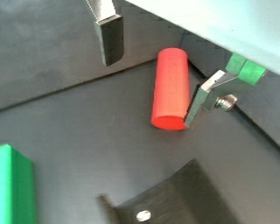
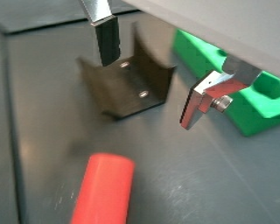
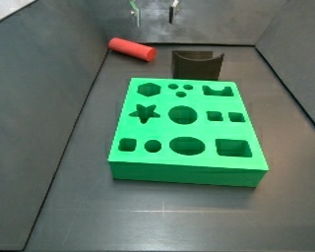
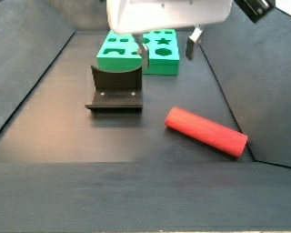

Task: Pick up the oval object. Move up. Place the oval object on the fixture. Regrasp the oval object. Move to above the board. Insert the oval object.
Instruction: Pick up the oval object.

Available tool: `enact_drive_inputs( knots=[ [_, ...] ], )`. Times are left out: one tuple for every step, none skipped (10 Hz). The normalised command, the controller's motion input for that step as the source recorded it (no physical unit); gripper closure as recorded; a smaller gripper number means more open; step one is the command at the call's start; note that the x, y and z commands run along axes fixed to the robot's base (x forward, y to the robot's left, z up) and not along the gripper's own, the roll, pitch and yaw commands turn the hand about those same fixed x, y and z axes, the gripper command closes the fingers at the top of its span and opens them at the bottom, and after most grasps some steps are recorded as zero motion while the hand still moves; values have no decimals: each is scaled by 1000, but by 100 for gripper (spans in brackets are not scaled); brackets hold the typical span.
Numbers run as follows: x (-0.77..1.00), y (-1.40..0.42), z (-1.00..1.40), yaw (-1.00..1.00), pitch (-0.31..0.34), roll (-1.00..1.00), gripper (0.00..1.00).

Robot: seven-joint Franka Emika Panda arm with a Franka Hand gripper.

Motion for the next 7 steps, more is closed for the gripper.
enact_drive_inputs(
  knots=[
    [-23, 411, -406, 803, -10, 0, 0],
    [0, 371, -369, 771, 0, 23, 0],
    [0, 363, -369, 769, -13, 33, 0],
    [0, 329, -449, 840, -6, 6, 0],
    [0, 257, -446, 903, 0, 4, 0],
    [0, 226, -466, 920, 0, 1, 0],
    [0, 243, -446, 869, -13, 14, 0]
  ],
)
